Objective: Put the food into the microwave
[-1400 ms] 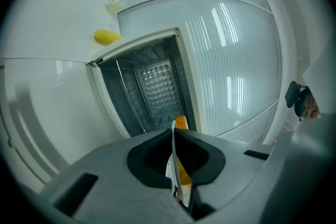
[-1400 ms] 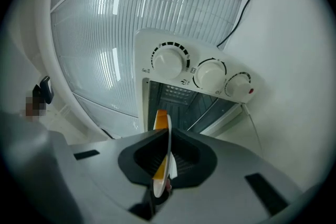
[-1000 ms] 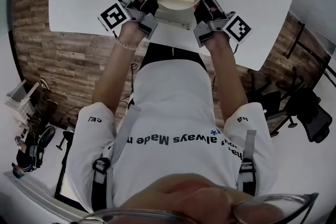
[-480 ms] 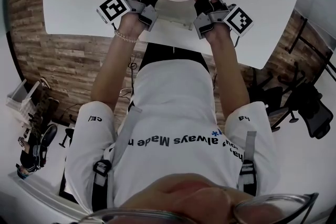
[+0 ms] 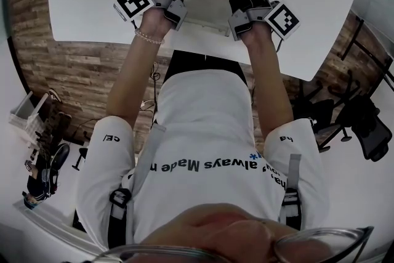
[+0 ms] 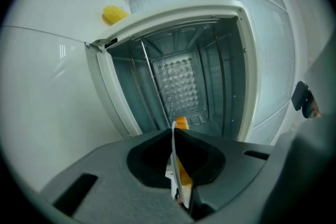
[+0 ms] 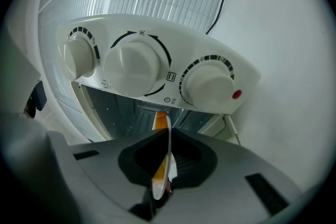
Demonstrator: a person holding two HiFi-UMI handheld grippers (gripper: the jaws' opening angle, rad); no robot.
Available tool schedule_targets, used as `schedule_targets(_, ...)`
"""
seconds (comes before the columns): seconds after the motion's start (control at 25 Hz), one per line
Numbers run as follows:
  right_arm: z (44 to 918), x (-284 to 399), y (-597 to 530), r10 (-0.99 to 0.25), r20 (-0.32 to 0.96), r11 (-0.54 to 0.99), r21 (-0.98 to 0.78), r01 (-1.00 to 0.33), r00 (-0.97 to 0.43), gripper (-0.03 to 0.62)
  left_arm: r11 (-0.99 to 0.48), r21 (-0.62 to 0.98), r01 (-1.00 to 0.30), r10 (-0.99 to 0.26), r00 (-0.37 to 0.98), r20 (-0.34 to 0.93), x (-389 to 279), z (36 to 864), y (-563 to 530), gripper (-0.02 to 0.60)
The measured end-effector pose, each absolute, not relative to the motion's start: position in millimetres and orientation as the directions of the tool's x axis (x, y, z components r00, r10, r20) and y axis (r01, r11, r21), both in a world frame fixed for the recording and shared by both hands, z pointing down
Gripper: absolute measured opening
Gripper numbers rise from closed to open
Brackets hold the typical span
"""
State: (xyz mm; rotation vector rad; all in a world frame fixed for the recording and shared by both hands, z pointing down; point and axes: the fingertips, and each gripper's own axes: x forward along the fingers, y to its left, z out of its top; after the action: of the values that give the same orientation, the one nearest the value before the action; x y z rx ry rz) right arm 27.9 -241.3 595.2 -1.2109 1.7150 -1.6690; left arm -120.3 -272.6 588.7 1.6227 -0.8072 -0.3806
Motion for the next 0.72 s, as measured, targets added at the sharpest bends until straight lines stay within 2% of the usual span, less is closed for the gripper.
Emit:
schedule_targets(0.32,597,33,-245,-0.843,0.256,-0.137,-0.953,-0.271,-0.473,0.021,-0.074,0.951,-0.3,-0.694,0.7,0.168,-115,584,-279,0.022)
schedule_targets(0.4,595,33,-246,-0.849,0.256,-0.14,-0.953,-0.269,-0.463,0.021,-0.073,0.957,-0.282,-0.703,0.695,0.151,-117,580,-278,0.079)
schedule_targets(0.48,595,34,-246,-0.854,0.255,-0.146,-0.954,-0.262,-0.454,0.021,-0.054,0.967,-0.249,-0.715,0.685,0.137,-118,577,-274,0.103)
schedule_targets(0.72,594,34,-251,-0.859,0.255,-0.151,-0.955,-0.254,-0.445,0.021,-0.02,0.976,-0.215,-0.741,0.659,0.13,-125,572,-248,0.109)
